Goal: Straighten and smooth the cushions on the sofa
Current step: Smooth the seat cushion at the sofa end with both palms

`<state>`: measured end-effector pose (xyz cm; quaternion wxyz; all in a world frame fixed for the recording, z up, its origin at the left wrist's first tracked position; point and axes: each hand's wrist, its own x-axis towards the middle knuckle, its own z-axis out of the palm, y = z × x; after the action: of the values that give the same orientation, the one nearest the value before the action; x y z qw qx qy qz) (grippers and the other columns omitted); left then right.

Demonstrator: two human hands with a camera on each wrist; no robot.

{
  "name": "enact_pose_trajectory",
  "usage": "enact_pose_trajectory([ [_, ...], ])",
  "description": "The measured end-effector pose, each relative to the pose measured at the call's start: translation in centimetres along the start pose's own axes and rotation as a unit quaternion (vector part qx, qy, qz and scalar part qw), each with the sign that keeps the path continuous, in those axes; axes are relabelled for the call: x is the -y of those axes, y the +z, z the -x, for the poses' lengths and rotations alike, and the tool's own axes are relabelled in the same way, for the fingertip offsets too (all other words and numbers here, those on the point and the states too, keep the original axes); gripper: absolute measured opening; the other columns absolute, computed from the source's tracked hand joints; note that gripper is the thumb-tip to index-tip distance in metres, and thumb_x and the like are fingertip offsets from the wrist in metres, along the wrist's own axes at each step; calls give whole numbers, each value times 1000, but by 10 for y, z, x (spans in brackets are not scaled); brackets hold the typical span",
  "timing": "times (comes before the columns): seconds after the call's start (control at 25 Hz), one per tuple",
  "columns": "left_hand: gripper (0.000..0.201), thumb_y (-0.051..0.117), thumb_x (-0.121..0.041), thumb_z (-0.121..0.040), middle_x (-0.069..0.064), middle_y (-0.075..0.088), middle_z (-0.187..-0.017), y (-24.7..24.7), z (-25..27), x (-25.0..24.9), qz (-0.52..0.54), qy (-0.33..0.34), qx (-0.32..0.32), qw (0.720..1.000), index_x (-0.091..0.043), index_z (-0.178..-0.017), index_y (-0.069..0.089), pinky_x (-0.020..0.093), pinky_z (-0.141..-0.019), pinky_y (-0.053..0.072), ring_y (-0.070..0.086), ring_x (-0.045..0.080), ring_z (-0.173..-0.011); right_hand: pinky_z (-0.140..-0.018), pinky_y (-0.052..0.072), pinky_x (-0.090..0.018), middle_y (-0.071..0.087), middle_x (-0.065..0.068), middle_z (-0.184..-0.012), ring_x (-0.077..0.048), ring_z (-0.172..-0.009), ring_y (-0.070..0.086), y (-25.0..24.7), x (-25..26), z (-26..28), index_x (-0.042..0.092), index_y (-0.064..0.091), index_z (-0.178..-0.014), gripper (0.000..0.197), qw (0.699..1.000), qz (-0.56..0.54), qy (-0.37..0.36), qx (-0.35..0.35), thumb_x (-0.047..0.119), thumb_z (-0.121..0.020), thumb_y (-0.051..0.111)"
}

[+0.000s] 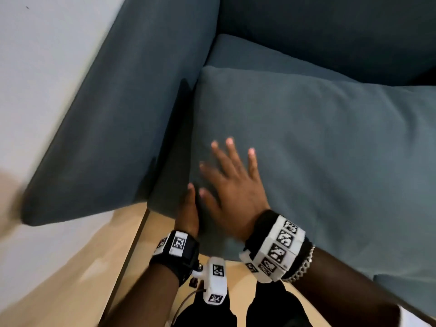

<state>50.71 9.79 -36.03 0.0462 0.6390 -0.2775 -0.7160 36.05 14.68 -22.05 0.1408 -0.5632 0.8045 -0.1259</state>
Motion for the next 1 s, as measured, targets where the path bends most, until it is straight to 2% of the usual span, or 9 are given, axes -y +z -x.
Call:
enact_pose_trajectory([
  [0.08, 93, 47, -99, -69, 3, 67, -135, 5, 6, -9, -6, -10, 29, 1000, -34, -133, 65, 48, -111, 42, 64, 22, -123, -127, -1, -61, 11, -9, -171, -32, -160, 0, -16, 2, 4, 22, 48, -154, 58, 988, -40, 41, -142, 40, -99, 54],
  [0.12, 93, 45, -97, -72, 2, 62, -141, 8, 13, -19, 0, -6, 24, 1000, -31, -135, 64, 44, -115, 38, 61, 20, -126, -127, 0, -62, 9, -10, -170, -33, -160, -2, -8, -2, 9, 21, 43, -157, 60, 989, -15, 11, -145, 41, -101, 52],
  [0.24, 101, 49, -89, -78, -1, 50, -148, 11, 31, -31, 30, 17, -40, 999, -15, -147, 53, 34, -121, 26, 47, 18, -138, -126, -8, -56, 3, -8, -173, -31, -159, -14, 40, -25, 35, 25, 31, -162, 68, 982, 143, -70, 99, 55, -101, 43],
  [0.36, 116, 52, -104, -51, 8, 61, -142, 2, 31, -24, 29, -20, 7, 999, -28, -138, 63, 51, -117, 36, 57, 27, -131, -128, -3, -53, 20, -7, -171, -27, -161, 5, 22, -6, 25, 23, 50, -151, 59, 999, -13, -31, -3, 44, -97, 60],
  [0.48, 95, 36, -95, -77, 5, 69, -127, 4, 43, -36, -21, -27, -23, 999, -23, -129, 67, 41, -111, 40, 62, 22, -116, -127, 3, -59, 19, -9, -171, -29, -161, 7, 21, 1, 42, 22, 41, -158, 62, 993, -9, -9, -114, 43, -101, 57],
  [0.6, 70, 24, -76, -96, -1, 67, -104, 3, 45, -38, -28, -16, -29, 999, -23, -118, 64, 32, -100, 41, 59, 15, -102, -128, -1, -57, 11, -5, -173, -28, -161, -2, 65, -21, 73, 27, 29, -163, 80, 987, 142, -55, 40, 60, -97, 58],
  [0.8, 99, 43, -96, -72, 10, 65, -136, -8, 32, -18, 32, -5, 33, 999, -23, -136, 64, 46, -112, 40, 62, 26, -124, -126, 0, -63, 13, -8, -171, -31, -160, 2, 35, 10, 71, 25, 40, -158, 63, 989, -24, -13, -145, 42, -99, 57],
  [0.88, 102, 41, -96, -74, 11, 66, -135, -2, 31, -14, 31, 17, -3, 999, -18, -135, 64, 45, -111, 44, 64, 26, -122, -127, 2, -60, 15, -4, -171, -28, -160, 7, 58, -13, 81, 30, 33, -160, 69, 988, 91, -88, -83, 47, -99, 60],
  [1.0, 99, 37, -97, -74, 7, 72, -124, 9, 31, -5, 0, 35, -24, 999, -17, -124, 70, 42, -107, 48, 67, 21, -114, -127, 3, -57, 19, -4, -172, -27, -160, 12, 73, -24, 92, 25, 37, -160, 68, 990, 119, -69, -24, 50, -100, 55],
])
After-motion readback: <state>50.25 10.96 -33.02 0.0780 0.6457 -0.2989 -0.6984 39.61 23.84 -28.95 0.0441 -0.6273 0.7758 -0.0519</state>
